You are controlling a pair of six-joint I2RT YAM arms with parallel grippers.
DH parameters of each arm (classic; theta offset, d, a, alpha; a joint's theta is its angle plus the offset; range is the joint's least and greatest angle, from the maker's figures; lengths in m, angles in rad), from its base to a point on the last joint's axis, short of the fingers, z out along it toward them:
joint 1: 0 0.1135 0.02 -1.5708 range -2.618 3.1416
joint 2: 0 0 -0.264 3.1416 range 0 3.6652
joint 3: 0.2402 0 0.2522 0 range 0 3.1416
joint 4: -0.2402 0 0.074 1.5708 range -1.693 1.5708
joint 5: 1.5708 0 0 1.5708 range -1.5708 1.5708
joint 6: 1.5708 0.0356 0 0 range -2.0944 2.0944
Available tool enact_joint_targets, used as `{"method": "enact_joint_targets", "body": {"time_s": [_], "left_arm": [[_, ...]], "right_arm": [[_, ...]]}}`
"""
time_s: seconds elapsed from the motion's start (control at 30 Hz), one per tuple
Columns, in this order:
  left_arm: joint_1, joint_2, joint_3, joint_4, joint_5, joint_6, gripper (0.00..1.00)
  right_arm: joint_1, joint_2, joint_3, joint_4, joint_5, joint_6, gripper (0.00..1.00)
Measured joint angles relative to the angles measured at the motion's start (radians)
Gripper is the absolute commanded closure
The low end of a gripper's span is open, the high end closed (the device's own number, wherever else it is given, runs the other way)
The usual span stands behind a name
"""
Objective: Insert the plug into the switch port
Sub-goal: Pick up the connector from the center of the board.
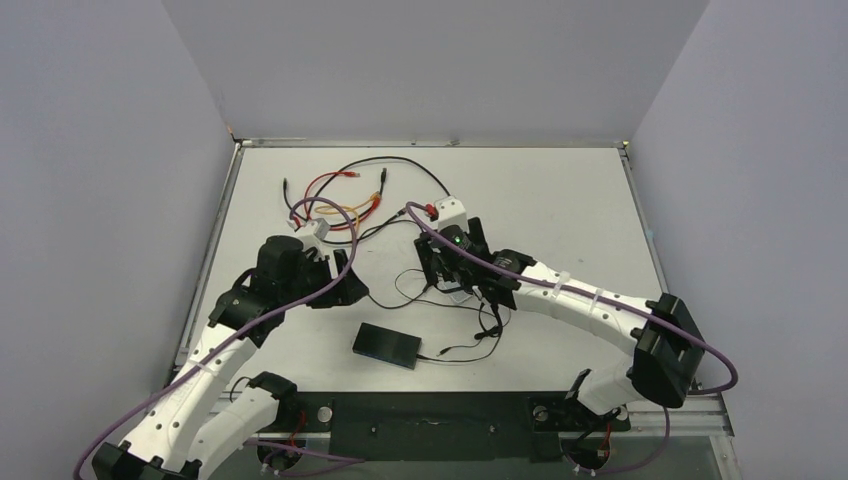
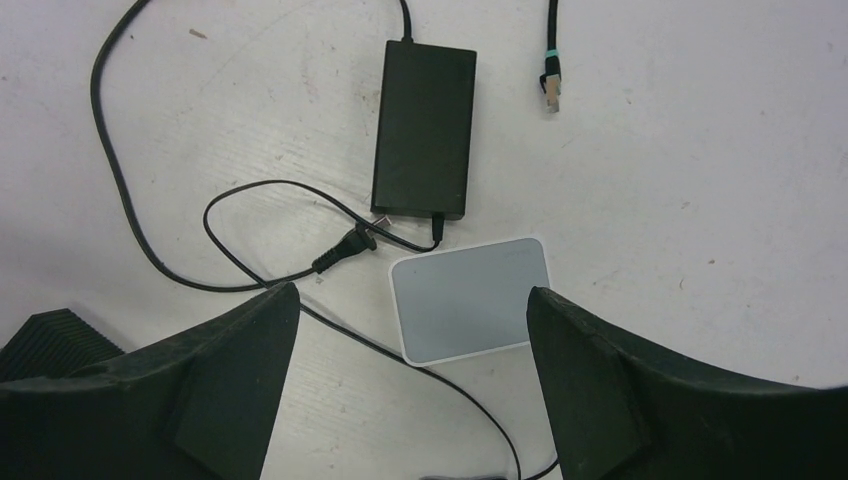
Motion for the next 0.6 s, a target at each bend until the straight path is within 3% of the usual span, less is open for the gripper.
{"method": "enact_joint_targets", "body": {"time_s": [0.2, 0.6], "left_arm": [[0.000, -0.002, 0.000, 0.000, 0.000, 0.016, 0.33], [0.004, -0.032, 0.000, -0.003, -0.104, 0.047, 0.32]], "right_arm": [[-0.006, 0.092, 0.063, -0.040, -0.021, 0.005, 0.24], [-0.099, 0.442, 0.423, 0.009, -0.078, 0.076, 0.34]]}}
